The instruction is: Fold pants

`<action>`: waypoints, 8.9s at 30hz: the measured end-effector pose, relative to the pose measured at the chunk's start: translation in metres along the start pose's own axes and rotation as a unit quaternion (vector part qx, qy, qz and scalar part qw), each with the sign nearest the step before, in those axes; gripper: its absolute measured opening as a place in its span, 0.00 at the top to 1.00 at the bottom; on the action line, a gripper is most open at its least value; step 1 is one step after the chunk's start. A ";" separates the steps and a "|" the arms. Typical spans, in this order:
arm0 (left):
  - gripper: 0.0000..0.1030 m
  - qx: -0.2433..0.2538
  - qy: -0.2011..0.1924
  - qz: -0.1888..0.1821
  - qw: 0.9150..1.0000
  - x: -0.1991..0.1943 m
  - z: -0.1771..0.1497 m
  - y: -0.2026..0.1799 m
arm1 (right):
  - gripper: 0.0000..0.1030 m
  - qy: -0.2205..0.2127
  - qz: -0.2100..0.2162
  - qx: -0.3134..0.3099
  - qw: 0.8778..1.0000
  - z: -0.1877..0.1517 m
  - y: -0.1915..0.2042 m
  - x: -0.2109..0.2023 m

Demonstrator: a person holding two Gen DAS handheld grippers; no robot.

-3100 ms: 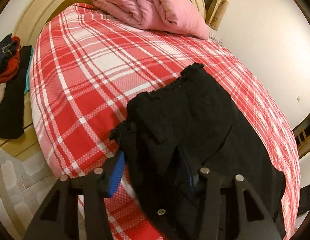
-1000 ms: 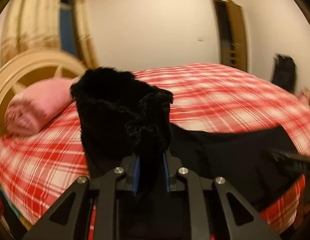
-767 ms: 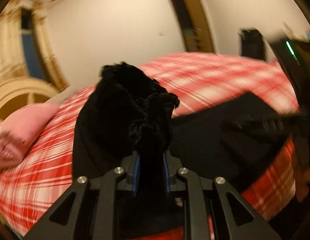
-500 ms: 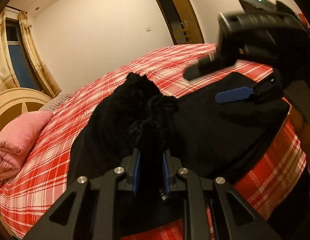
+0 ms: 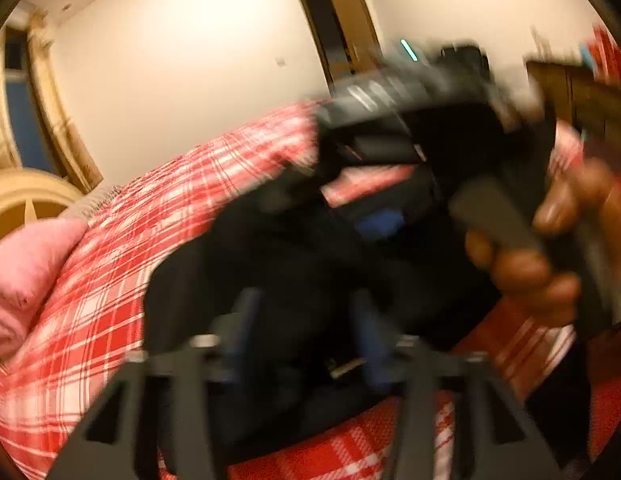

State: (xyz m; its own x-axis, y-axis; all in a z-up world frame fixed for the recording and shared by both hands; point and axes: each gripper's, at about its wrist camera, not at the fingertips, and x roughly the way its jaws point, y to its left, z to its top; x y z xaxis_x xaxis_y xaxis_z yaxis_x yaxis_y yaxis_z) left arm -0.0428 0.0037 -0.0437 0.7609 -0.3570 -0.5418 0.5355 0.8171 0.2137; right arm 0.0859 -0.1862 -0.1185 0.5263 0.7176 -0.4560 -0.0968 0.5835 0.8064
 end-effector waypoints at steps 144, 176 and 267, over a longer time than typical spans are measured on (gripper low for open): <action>0.00 -0.204 0.186 0.080 0.958 0.084 0.024 0.030 | 0.85 -0.077 -0.345 -0.196 0.914 -0.065 0.001 -0.138; 0.00 -0.177 0.179 0.098 0.963 0.087 0.035 0.032 | 0.28 -0.161 -0.357 -0.109 0.913 -0.039 -0.011 -0.167; 0.00 -0.246 0.211 0.014 0.946 0.122 0.021 0.067 | 0.43 -0.091 -0.292 -0.116 0.945 -0.098 -0.006 -0.169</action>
State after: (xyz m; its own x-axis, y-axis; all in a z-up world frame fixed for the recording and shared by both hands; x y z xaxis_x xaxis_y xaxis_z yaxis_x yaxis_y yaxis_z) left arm 0.0931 0.0052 -0.0783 0.5023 -0.2052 -0.8400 0.2032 0.9722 -0.1160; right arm -0.0850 -0.2735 -0.0835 0.6821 0.1820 -0.7083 0.0835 0.9428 0.3227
